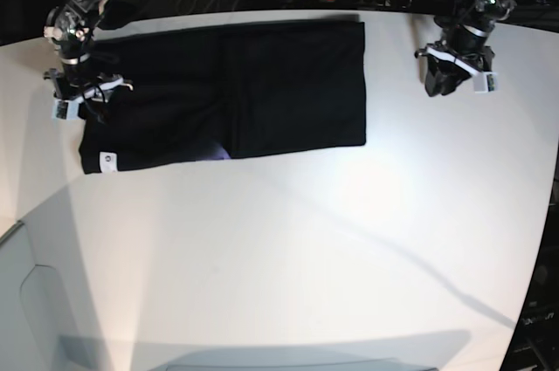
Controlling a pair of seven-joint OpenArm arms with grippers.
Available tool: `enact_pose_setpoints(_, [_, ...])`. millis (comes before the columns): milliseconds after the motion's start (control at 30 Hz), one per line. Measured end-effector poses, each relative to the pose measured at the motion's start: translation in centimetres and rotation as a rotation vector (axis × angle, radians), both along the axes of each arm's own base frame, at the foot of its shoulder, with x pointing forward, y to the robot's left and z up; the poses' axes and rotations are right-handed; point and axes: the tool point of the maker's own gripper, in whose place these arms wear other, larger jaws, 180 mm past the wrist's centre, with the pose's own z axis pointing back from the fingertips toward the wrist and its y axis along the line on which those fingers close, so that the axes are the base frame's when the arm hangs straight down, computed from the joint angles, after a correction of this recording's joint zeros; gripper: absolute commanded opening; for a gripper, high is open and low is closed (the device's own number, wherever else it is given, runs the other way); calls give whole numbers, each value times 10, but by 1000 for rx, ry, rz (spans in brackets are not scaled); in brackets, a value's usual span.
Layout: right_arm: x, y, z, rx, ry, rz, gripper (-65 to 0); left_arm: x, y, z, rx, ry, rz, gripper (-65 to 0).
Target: Fold the T-shirt properly
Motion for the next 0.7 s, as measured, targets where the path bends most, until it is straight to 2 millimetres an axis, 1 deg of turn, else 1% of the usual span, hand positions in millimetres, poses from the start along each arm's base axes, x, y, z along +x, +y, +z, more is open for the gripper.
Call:
enact_pose_setpoints(133, [1, 5, 0, 19, -7, 1, -619, 0, 0, 0, 0, -1, 1, -474])
enact_pose_setpoints(167, [2, 6, 0, 20, -8, 1, -650, 0, 0, 0, -1, 0, 1, -474])
enact_pose_setpoints(233, [2, 6, 0, 20, -8, 1, -650, 0, 0, 0, 0, 0, 4, -474])
enact_pose_setpoints(267, [2, 5, 0, 19, -9, 2, -650, 2, -3, -1, -5, 0, -5, -474])
enact_pose_setpoints(367, [3, 5, 1, 16, -10, 4, -650, 5, -21, -5, -27, 7, -47, -475])
enact_pose_setpoints(433, [1, 3, 5, -15, 16, 13, -650, 6, -29, -7, -40, 9, -63, -475])
enact_pose_setpoints(567, [-6, -2, 15, -93, 79, 25, -650, 10, -43, -10, -55, 15, -99, -476])
enact_pose_setpoints(633, [-12, -3, 21, -119, 95, 22, -650, 18, -47, -9, -64, 2, -106, -476])
enact_pose_setpoints(700, [-9, -6, 33, -152, 76, 22, -650, 25, -49, -8, -71, -13, -108, -476])
